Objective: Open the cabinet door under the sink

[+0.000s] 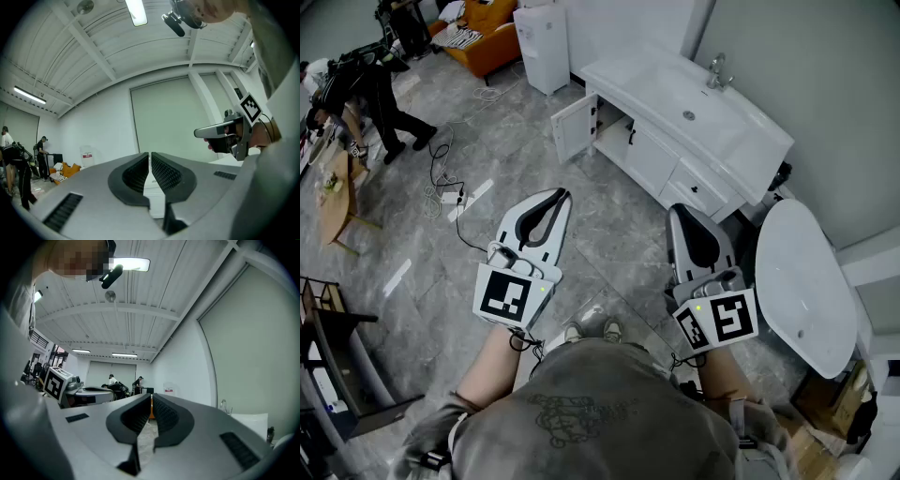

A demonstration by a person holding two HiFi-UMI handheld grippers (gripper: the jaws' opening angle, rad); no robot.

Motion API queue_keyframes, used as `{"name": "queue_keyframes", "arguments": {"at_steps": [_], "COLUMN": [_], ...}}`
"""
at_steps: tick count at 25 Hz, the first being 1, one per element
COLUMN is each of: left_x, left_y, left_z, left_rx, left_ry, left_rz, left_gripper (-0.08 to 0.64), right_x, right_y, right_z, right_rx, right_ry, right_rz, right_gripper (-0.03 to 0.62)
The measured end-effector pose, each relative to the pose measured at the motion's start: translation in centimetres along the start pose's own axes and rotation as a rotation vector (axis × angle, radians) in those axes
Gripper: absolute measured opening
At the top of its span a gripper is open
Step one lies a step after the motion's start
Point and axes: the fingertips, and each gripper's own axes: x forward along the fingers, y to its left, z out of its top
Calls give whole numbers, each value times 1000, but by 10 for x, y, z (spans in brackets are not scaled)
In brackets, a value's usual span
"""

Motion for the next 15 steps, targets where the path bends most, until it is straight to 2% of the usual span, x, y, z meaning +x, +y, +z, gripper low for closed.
{"name": "queue_keyframes", "arguments": {"at_steps": [15], "left_x": [23], "left_y": [-21], "left_z": [4], "left_rx": [-11], "left_ry": [-10], "left_rz": [-18], "left_gripper": [32], "right_x": [-2], "right_y": [-24], "right_z": [3], "right_rx": [-18], "right_ry": [-28], "right_rz": [-9], "right_gripper": [34]}}
